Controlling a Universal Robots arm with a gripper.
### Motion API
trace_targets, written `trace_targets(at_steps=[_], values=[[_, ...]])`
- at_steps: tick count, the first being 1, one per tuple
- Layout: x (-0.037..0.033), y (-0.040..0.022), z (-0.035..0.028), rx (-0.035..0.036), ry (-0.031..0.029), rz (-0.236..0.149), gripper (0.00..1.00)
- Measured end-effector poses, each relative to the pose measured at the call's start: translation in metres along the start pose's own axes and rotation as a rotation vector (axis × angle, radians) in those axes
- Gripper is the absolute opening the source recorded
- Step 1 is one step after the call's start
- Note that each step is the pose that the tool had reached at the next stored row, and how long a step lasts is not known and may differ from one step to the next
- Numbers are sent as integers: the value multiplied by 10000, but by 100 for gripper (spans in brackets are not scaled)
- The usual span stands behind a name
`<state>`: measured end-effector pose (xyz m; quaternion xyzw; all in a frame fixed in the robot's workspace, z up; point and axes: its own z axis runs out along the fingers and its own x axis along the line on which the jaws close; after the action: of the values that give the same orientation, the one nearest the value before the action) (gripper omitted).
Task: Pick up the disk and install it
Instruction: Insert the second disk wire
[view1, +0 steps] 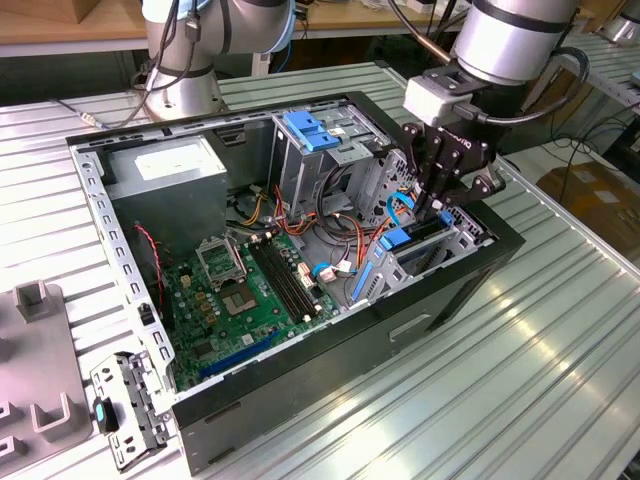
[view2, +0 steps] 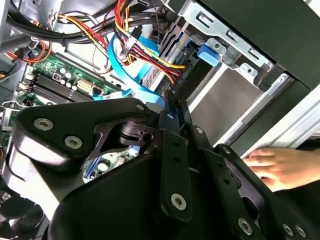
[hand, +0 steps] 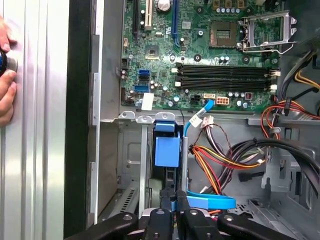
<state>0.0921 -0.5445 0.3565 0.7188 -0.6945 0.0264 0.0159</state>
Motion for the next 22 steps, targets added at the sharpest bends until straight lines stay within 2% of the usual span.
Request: trace_targets(at_steps=[1, 2, 4, 13, 14, 15, 17, 18, 20, 22], values=[[17, 6, 2, 45, -133, 3, 16], [25, 7, 3, 86, -225, 5, 16], [33, 9, 6, 147, -344, 11, 16], [56, 14, 14, 169, -367, 93, 16], [56, 17, 16, 209, -366, 97, 16], [56, 27, 19, 314, -364, 101, 16], [56, 42, 20, 383, -374, 103, 16], [56, 51, 26, 403, -427, 103, 16], [60, 55, 31, 406, -472, 106, 16], [92, 59, 42, 409, -550, 112, 16]])
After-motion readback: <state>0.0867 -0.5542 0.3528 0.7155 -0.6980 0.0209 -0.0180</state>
